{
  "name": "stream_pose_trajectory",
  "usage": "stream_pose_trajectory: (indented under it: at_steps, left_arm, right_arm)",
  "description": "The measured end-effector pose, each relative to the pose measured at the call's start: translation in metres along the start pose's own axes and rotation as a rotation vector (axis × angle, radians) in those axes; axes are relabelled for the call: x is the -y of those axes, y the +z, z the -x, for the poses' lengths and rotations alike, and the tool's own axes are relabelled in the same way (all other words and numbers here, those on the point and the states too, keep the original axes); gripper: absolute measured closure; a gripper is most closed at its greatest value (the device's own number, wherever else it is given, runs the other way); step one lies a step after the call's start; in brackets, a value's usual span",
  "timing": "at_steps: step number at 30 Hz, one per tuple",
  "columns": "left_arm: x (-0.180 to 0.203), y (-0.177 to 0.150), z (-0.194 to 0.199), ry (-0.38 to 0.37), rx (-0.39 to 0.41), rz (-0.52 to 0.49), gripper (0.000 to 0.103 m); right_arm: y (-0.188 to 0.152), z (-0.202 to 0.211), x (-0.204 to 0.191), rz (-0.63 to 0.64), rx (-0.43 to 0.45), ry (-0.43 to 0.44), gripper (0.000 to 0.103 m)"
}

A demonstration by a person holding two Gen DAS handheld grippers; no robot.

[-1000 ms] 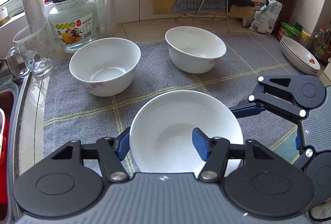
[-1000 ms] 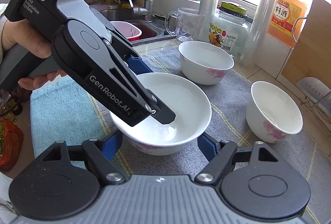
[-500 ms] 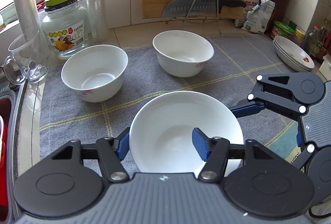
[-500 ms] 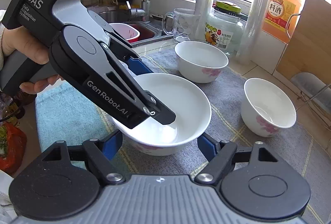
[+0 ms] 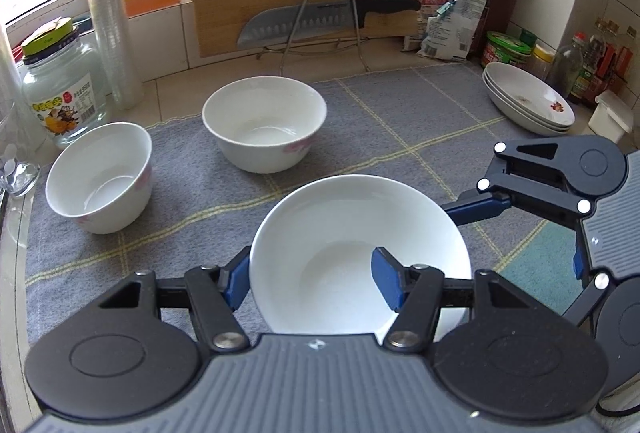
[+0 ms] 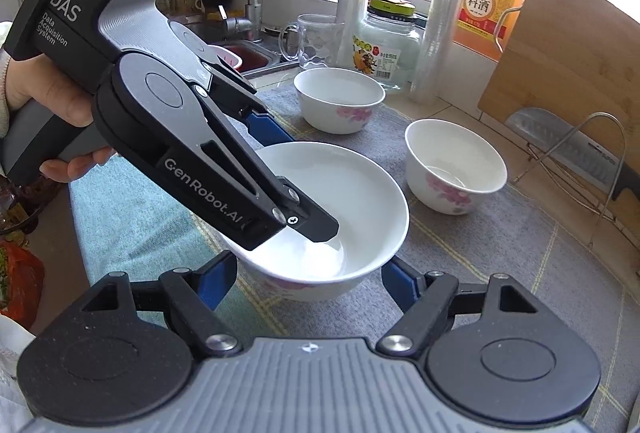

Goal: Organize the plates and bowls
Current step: 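Lift the bowl with the left gripper and carry it toward the plate stack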

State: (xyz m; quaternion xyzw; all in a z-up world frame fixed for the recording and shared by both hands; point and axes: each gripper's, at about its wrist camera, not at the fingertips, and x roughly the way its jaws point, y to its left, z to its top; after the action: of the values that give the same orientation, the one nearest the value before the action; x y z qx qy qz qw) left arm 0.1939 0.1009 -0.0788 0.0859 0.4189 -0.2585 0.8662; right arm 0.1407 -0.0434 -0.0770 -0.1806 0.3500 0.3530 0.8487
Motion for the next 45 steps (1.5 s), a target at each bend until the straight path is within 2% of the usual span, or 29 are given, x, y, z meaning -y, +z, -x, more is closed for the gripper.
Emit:
stream_pose_trajectory:
  at_steps: [15,23,32,45]
  left_arm:
    - [0.059,0.020,-0.023,-0.088,0.001,-0.083,0.042]
    - [0.079,0.026,-0.038,-0.125,-0.017,-0.103,0.042]
    - [0.092,0.029,-0.050,-0.145,-0.028,-0.105,0.041]
    - [0.090,0.029,-0.056,-0.145,-0.036,-0.087,0.041]
  right_arm:
    - [-0.041,0.043,0.030,-0.070,-0.026,-0.086,0.020]
    - [-0.058,0.053,0.043,-0.113,-0.054,-0.103,0.020]
    - [-0.071,0.053,0.055,-0.139,-0.084,-0.104,0.020]
    - [-0.073,0.046,0.060,-0.146,-0.096,-0.090,0.020]
